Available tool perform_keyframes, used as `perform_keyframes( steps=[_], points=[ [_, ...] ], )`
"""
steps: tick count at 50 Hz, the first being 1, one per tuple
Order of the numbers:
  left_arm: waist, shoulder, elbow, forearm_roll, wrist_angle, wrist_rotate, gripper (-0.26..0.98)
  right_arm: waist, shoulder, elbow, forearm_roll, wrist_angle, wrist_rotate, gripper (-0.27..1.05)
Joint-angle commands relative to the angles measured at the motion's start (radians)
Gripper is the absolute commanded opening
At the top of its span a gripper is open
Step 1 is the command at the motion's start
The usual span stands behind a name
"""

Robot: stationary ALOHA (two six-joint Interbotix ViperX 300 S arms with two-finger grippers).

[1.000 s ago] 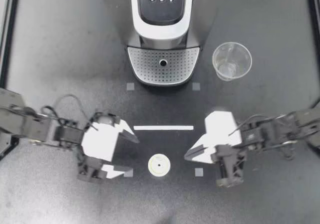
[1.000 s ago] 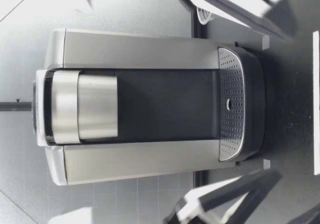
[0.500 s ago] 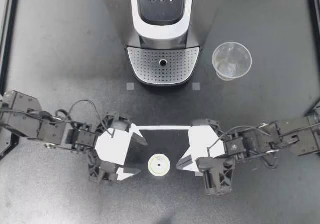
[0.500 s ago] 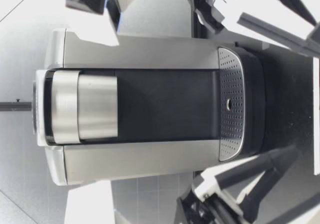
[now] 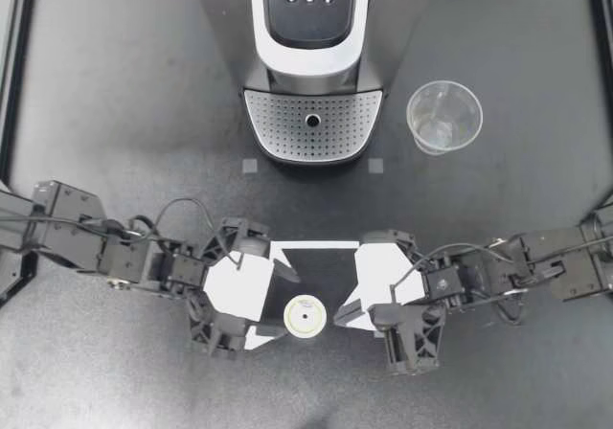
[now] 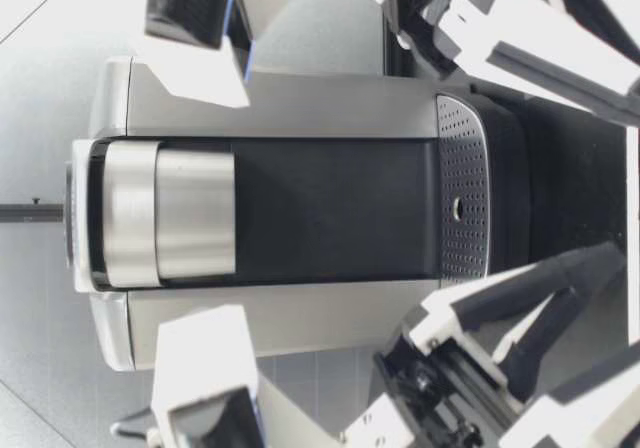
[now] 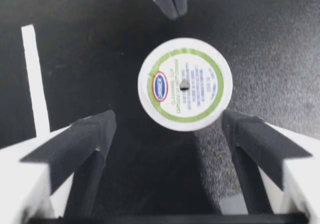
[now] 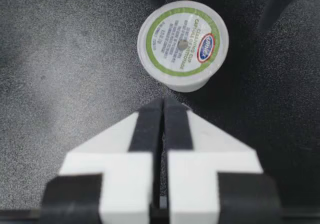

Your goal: Place the coffee capsule inside the capsule container, then place the cup onto the center of the cup tray, then push the 'Hot Water' and 'Travel Mug' buttons.

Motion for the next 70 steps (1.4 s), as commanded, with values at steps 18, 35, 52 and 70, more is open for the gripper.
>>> perform_keyframes(
  steps=[18, 35, 52, 70],
  points=[
    [-0.005, 0.015, -0.044, 0.0, -0.035, -0.017, 0.79, 0.006, 0.008, -0.038, -0.002, -0.003, -0.005, 0.1],
    [-0.023, 0.055, -0.08, -0.002, -0.035, -0.023, 0.79, 0.006, 0.009, -0.04, -0.003, -0.006, -0.009, 0.1],
    [-0.023, 0.08, -0.109, -0.002, -0.031, -0.023, 0.79, 0.005, 0.009, -0.043, -0.003, -0.006, -0.011, 0.1],
    [-0.023, 0.074, -0.112, -0.002, -0.014, -0.023, 0.71, 0.005, 0.005, -0.043, -0.003, -0.003, -0.009, 0.1]
  ],
)
